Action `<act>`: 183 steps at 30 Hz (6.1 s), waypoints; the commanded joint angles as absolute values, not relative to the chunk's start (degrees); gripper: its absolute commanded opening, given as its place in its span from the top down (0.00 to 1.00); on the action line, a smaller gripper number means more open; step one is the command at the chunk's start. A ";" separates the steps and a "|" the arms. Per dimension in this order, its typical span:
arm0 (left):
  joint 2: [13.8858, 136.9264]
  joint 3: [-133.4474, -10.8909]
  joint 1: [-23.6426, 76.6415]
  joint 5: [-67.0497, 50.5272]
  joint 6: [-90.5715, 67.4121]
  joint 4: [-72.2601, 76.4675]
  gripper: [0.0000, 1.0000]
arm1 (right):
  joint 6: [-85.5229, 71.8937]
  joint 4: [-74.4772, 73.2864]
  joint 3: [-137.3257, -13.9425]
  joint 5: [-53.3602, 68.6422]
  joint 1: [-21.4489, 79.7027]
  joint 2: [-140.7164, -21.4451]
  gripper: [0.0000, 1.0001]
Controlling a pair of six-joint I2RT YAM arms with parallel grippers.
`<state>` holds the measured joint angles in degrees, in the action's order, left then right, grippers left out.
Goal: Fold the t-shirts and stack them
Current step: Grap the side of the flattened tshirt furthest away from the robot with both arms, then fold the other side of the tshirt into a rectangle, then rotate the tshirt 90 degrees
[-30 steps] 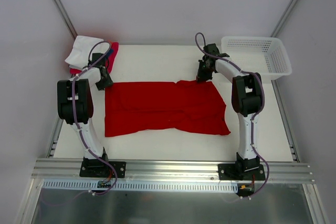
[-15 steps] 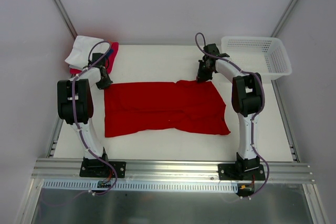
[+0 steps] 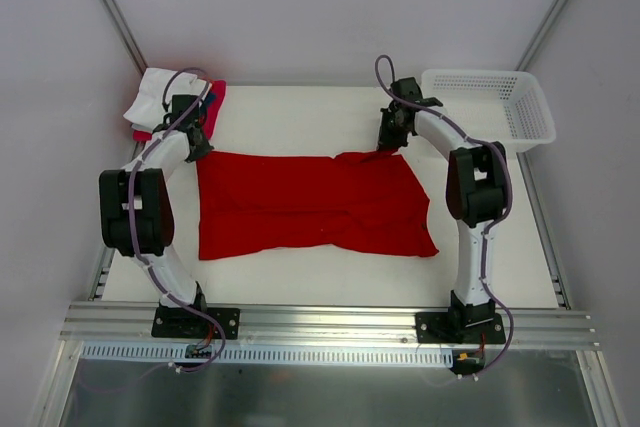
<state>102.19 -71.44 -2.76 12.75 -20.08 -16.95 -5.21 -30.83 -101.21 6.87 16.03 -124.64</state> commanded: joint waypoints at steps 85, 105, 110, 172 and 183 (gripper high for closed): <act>44.76 -38.05 6.15 18.63 -44.12 -41.83 0.01 | -16.08 -35.15 -31.03 -2.99 23.73 -45.97 0.00; 55.24 -51.31 10.27 -18.89 -24.71 -23.48 0.01 | -16.35 -36.74 -46.92 -5.35 26.45 -54.14 0.12; 67.39 -54.66 15.81 -26.43 -19.87 -18.11 0.01 | -17.14 -34.72 -46.76 -4.57 26.72 -56.77 0.56; 140.01 -110.92 52.47 -20.53 -8.70 -26.53 1.00 | -30.59 -56.16 -39.81 -16.08 35.16 -21.27 0.01; 136.32 -111.88 49.84 -6.76 -5.98 -29.44 1.00 | -30.06 -54.84 -40.34 -15.47 35.24 -23.82 0.01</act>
